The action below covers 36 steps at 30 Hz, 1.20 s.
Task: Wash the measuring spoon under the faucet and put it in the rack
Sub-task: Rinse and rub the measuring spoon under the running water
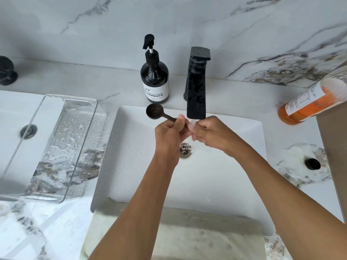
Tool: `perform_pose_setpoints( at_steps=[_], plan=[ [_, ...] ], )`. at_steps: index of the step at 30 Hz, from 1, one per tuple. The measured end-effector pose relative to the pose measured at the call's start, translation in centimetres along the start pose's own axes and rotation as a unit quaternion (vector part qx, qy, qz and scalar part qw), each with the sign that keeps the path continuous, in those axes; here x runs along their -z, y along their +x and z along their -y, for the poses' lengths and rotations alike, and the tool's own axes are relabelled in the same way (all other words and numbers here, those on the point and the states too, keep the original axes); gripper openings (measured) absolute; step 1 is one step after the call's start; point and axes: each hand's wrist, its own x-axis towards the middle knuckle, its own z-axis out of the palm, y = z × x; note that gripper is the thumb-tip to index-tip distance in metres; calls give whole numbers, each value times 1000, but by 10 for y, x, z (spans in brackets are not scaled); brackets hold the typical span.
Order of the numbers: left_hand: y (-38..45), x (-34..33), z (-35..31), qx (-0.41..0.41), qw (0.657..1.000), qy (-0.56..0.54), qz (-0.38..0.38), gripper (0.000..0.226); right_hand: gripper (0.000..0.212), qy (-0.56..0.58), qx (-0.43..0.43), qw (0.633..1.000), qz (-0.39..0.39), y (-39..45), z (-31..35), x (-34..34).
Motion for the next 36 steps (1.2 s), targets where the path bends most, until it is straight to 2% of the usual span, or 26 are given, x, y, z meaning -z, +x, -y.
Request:
perform_pose_setpoints(
  at_steps=[3, 7, 10, 15, 20, 23, 26, 30, 33, 36],
  plan=[
    [4, 4, -5, -6, 1000, -22, -18, 32, 28, 22, 10, 998, 52, -2, -2, 7],
    [4, -1, -4, 1, 1000, -21, -8, 33, 41, 1, 26, 1000, -8, 3, 2, 3],
    [1, -1, -1, 2, 1000, -2, 19, 24, 52, -17, 23, 1000, -11, 4, 4, 0],
    [6, 2, -5, -5, 999, 2, -33, 32, 44, 87, 0, 994, 69, 2, 0, 3],
    [4, -5, -5, -4, 999, -9, -39, 29, 49, -17, 26, 999, -25, 9, 3, -5],
    [4, -2, -6, -3, 999, -6, -47, 27, 51, 5, 26, 1000, 0, 9, 2, -2],
    [6, 1, -11, -13, 998, 14, -55, 29, 38, 85, 30, 994, 54, 4, -2, -1],
    [7, 1, -12, -10, 997, 10, -80, 23, 37, 59, 54, 997, -5, 4, 0, -3],
    [6, 1, -10, -2, 997, 5, -79, 20, 40, 24, 31, 999, -29, 9, 3, -6],
    [6, 4, -10, -1, 997, 3, -75, 21, 41, 54, 22, 998, 7, 7, 2, -1]
  ],
)
